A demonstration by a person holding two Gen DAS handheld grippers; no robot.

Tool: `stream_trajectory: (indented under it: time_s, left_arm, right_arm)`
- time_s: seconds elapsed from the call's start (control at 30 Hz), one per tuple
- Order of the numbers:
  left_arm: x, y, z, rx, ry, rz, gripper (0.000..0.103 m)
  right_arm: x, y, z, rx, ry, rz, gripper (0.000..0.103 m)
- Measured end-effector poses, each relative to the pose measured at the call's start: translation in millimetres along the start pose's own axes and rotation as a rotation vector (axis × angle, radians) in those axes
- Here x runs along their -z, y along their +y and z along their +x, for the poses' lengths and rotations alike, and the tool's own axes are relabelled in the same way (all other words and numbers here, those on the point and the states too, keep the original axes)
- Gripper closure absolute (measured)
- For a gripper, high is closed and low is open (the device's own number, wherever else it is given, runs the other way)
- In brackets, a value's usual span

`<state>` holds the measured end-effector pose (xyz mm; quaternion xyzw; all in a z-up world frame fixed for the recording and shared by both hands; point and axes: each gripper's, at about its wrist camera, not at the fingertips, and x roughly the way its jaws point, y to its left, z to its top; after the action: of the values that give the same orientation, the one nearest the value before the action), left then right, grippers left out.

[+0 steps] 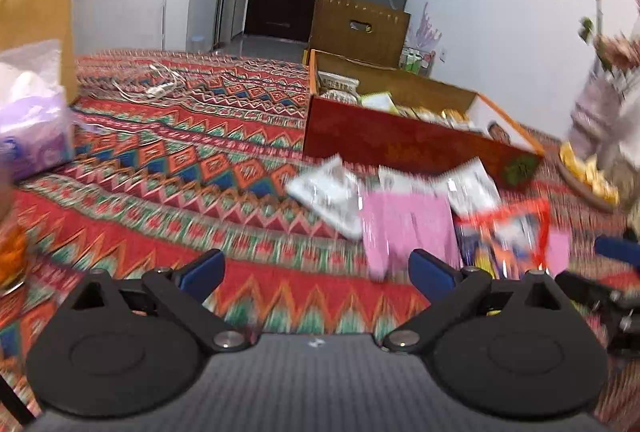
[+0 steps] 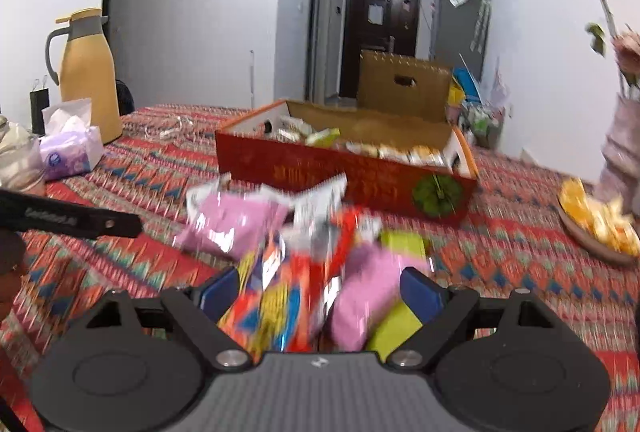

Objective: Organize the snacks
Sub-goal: 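Grasp a white packet with the left tool while the right tool grasps another white packet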

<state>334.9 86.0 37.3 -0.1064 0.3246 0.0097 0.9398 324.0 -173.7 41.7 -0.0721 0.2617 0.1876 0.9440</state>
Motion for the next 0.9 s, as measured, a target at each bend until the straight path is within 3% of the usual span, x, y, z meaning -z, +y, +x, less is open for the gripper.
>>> stream_trajectory:
  time_s: [0.2,0.23,0.27,0.33,0.4,0.5,0.57,0.6,0.63,0.77,0.9]
  left_arm:
    - [-45,-5,62,0.004,0.047,-0.078,0.008]
    - [-50,-6,72,0.015,0.064,-0.086,0.016]
    - [-52,-7,80,0.023,0.087,-0.091,0.033]
    - [-53,-9,95,0.035,0.135,-0.1,0.046]
    - [-52,-11,98,0.031,0.111,-0.1,0.046]
    - [-49,-16,100,0.037,0.081,-0.07,0.051]
    - [-48,-19,99,0.04,0.066,-0.04,0.062]
    - [-48,-19,97,0.044,0.06,-0.032,0.072]
    - [-49,-19,95,0.071,0.054,-0.032,0.091]
    - [-52,-17,90,0.07,0.04,-0.026,0.1]
    - [-52,-11,79,0.059,0.026,-0.042,0.102]
  right_arm:
    - [-37,-5,65,0.013,0.029,-0.055,0.021]
    - [-41,-6,77,0.013,0.042,-0.065,0.026]
    - [-44,-6,87,0.016,0.059,-0.073,0.034]
    - [-47,-6,105,0.019,0.09,-0.079,0.046]
    - [-47,-7,117,0.012,0.113,-0.082,0.054]
    - [-44,-7,129,-0.015,0.125,-0.075,0.055]
    - [-43,-8,133,-0.041,0.125,-0.065,0.056]
    - [-43,-7,134,-0.042,0.123,-0.065,0.058]
    - [-43,-6,134,-0.042,0.121,-0.068,0.067]
    - [-46,-12,126,-0.04,0.077,-0.028,0.085]
    - [-51,-21,111,-0.029,0.016,0.01,0.089]
